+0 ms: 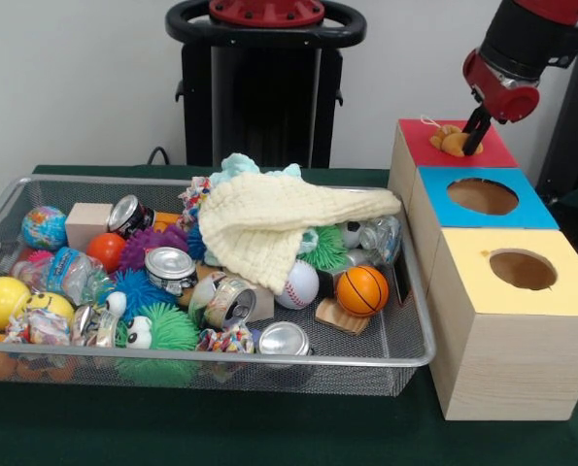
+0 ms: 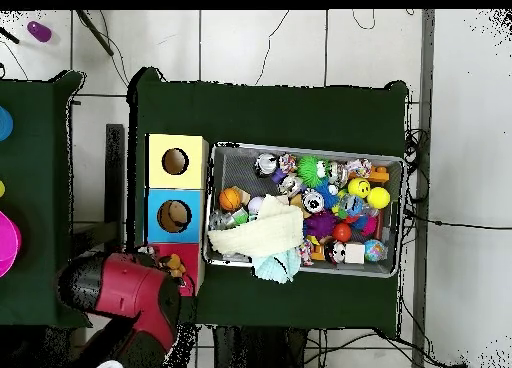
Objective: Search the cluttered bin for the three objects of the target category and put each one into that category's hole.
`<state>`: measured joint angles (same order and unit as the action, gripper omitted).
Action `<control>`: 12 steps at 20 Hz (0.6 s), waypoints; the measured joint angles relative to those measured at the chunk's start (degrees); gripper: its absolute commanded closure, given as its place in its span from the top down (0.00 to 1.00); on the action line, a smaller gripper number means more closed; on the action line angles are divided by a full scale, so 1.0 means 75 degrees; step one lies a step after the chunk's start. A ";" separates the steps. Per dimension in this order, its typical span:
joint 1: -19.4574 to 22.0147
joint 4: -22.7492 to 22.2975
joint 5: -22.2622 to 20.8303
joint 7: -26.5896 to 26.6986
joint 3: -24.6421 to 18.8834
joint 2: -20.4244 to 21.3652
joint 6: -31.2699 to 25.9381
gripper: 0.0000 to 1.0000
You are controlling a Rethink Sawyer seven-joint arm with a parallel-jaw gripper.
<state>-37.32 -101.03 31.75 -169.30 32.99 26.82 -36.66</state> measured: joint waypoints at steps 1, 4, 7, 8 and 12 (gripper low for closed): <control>0.0021 -0.0055 -0.0002 0.0000 -0.0036 0.0039 0.0090 0.00; 0.0207 -0.0358 -0.0052 0.0000 -0.0295 0.0292 0.0566 0.00; 0.0324 -0.0527 -0.0143 0.0000 -0.0451 0.0442 0.0846 0.00; 0.0381 -0.0590 -0.0255 0.0000 -0.0540 0.0518 0.0971 0.00; 0.0586 -0.0810 -0.0711 0.0000 -0.0849 0.0786 0.1443 0.00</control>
<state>-32.92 -107.11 26.41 -169.30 26.63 32.71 -25.83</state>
